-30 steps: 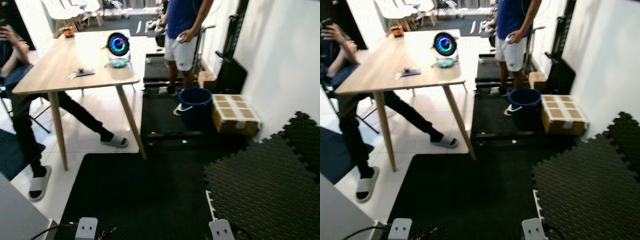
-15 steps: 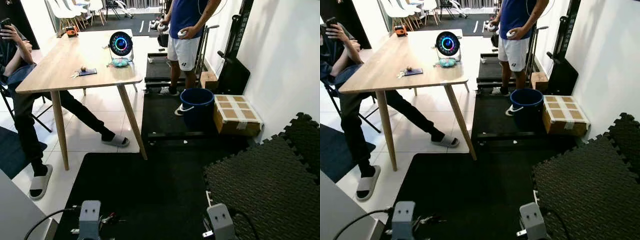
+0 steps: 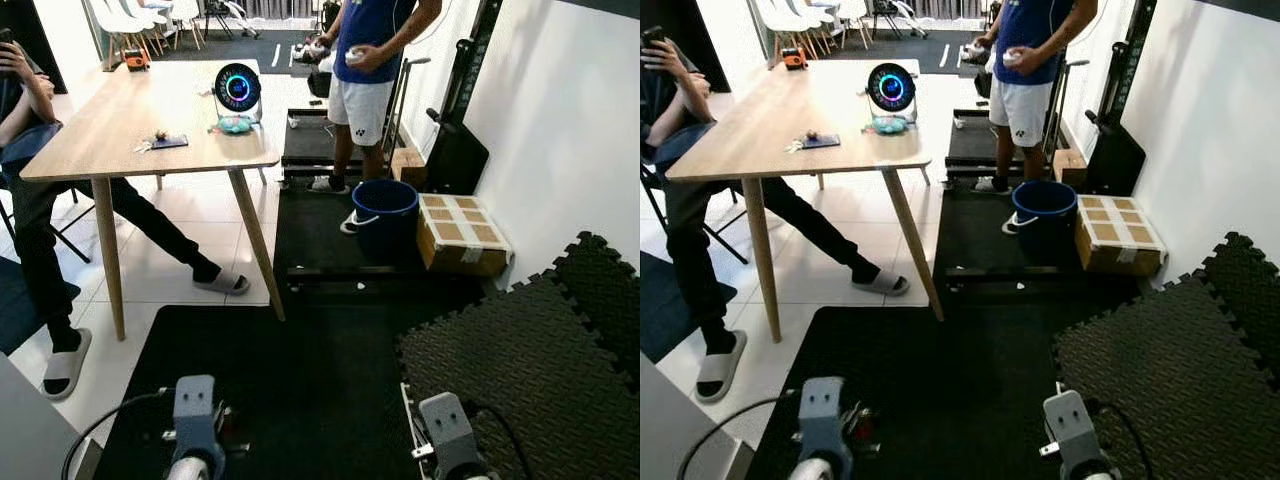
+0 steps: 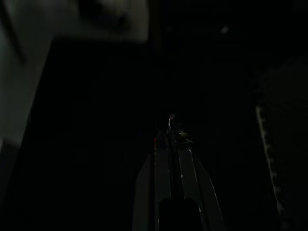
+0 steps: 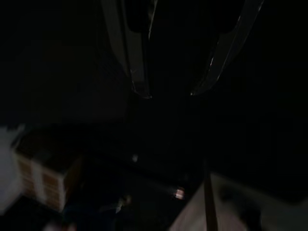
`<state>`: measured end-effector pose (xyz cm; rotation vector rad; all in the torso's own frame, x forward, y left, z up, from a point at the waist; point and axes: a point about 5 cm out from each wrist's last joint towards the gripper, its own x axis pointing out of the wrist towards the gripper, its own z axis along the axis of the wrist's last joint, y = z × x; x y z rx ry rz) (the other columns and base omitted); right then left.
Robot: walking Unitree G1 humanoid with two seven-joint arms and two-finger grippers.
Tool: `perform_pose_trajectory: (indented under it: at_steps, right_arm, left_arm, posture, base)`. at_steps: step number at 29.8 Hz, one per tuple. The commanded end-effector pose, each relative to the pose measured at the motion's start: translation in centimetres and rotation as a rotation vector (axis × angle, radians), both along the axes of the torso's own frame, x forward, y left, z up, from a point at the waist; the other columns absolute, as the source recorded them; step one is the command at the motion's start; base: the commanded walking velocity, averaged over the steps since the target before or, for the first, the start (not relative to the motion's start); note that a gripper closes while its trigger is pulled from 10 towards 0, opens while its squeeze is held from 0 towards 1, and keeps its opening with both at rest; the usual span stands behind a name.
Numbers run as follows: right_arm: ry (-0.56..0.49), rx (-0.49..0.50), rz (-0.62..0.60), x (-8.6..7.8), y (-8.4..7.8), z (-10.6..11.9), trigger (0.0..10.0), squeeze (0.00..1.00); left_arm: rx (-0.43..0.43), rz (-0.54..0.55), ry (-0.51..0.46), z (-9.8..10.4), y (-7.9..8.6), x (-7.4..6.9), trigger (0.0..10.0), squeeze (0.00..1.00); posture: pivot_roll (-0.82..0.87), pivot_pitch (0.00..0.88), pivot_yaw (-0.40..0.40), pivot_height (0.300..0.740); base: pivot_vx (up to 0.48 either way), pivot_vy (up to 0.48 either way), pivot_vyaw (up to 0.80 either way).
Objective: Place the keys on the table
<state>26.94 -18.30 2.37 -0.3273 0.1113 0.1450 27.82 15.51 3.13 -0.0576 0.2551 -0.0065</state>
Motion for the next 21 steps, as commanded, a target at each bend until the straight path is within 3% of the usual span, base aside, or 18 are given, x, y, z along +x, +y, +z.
perform_pose_trajectory:
  at_steps: [1, 2, 3, 6, 9, 15, 21]
  right_arm:
    - [-0.032, 0.034, -0.002, 0.3, 0.6, 0.7, 10.0, 0.0]
    - [-0.032, 0.034, -0.002, 0.3, 0.6, 0.7, 10.0, 0.0]
    - [-0.086, 0.065, -0.003, 1.0, 1.2, 1.9, 10.0, 0.0]
    - [-0.138, 0.099, -0.008, 1.6, 1.8, 3.0, 10.0, 0.0]
    - [-0.212, 0.147, -0.015, 2.2, 2.3, 4.9, 10.0, 0.0]
    - [-0.268, 0.185, -0.014, 2.7, 2.7, 6.5, 10.0, 0.0]
    - [-0.327, 0.226, 0.005, 3.3, 3.8, 8.4, 10.0, 0.0]
  left_arm:
    - [0.043, -0.03, -0.064, 1.3, -0.6, 0.4, 10.0, 0.0]
    - [0.043, -0.03, -0.064, 1.3, -0.6, 0.4, 10.0, 0.0]
    - [0.078, -0.06, -0.131, 3.1, -1.0, 0.9, 10.0, 0.0]
    - [0.106, -0.072, -0.189, 4.9, -1.3, 1.5, 10.0, 0.0]
    - [0.153, -0.06, -0.211, 6.9, -1.4, 2.4, 10.0, 0.0]
    - [0.167, -0.059, -0.204, 8.5, -1.4, 2.8, 10.0, 0.0]
    - [0.132, -0.064, -0.266, 11.0, -1.2, 3.4, 10.0, 0.0]
  posture:
    - [-0.02, 0.139, 0.012, 0.74]
    - [-0.02, 0.139, 0.012, 0.74]
    - [-0.01, 0.136, 0.019, 0.74]
    - [0.0, 0.135, 0.028, 0.74]
    - [0.02, 0.133, 0.042, 0.74]
    - [0.03, 0.133, 0.054, 0.74]
    - [0.04, 0.131, 0.068, 0.74]
  base:
    - [0.0, 0.0, 0.0]
    - [0.0, 0.0, 0.0]
    - [0.0, 0.0, 0.0]
    - [0.0, 0.0, 0.0]
    - [0.0, 0.0, 0.0]
    - [0.0, 0.0, 0.0]
    - [0.0, 0.0, 0.0]
